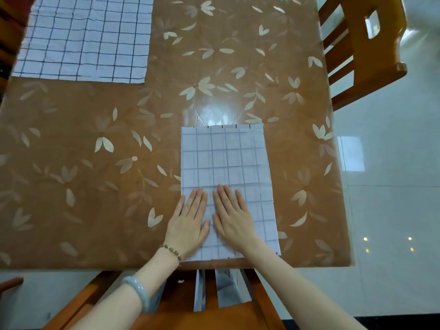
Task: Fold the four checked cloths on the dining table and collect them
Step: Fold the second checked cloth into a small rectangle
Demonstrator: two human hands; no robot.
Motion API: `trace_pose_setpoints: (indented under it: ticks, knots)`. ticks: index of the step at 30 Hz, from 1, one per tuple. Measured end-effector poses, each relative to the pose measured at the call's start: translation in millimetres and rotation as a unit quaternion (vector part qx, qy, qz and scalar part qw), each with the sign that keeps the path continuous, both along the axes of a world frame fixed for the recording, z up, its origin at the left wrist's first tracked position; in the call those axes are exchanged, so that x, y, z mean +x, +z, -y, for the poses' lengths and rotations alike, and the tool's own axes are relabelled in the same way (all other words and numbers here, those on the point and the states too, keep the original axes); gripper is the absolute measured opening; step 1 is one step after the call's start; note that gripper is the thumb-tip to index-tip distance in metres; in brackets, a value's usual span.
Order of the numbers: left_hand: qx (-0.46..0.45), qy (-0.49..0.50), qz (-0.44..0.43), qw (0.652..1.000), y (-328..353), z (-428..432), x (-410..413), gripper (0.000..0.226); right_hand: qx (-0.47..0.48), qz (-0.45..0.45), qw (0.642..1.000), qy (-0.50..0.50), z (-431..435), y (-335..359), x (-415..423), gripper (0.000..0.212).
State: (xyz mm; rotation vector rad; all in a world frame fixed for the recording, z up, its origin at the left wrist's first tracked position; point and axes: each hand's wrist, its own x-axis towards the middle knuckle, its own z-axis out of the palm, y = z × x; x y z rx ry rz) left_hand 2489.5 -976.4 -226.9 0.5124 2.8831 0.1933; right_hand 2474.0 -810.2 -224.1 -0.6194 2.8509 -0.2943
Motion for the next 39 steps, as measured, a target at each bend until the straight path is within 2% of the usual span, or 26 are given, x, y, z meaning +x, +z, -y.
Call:
trace_pose_setpoints:
  ticks: [6, 10, 13, 16, 18, 20, 28, 34, 39]
  knots:
    - [-0.023, 0.015, 0.061, 0.998, 7.4, 2.8, -0.8, 0.073, 0.055, 0.022, 0.997, -0.051, -44.8, -3.5, 2.6, 0.066]
    - [-0.048, 0.034, 0.076, 0.995, 8.3, 17.7, 1.0, 0.081, 0.089, 0.026, 0.99, -0.111, -92.4, -0.1, 7.5, 0.07]
    - [-0.025, 0.06, 0.062, 0.996, 13.9, 27.6, 3.4, 0.083, 0.079, 0.024, 0.984, -0.155, -92.6, 8.4, 10.9, 0.07]
    - [0.047, 0.147, 0.019, 0.988, 30.2, 21.8, 8.4, 0.077, 0.041, -0.001, 0.995, -0.092, -58.0, 18.2, 22.6, 0.065]
    - [0.095, 0.245, 0.023, 0.965, 42.5, 13.6, 11.0, 0.066, 0.012, -0.002, 1.0, -0.027, -35.5, 20.6, 31.9, 0.062]
    - [0.122, 0.311, 0.044, 0.941, 50.2, 8.6, 12.7, 0.057, 0.009, 0.006, 1.0, -0.007, -23.5, 19.9, 37.0, 0.06]
    - [0.139, 0.357, 0.092, 0.919, 56.1, 0.2, 14.8, 0.034, 0.042, 0.039, 0.998, 0.0, -22.1, 5.5, 43.0, 0.062]
    - [0.131, 0.38, 0.113, 0.909, 59.6, 1.3, 21.4, 0.034, 0.045, 0.034, 0.998, -0.005, -20.7, 2.2, 45.0, 0.063]
    - [0.16, 0.432, 0.188, 0.867, 62.2, 1.7, 21.5, 0.037, 0.047, 0.039, 0.998, -0.007, -20.0, 1.7, 44.4, 0.063]
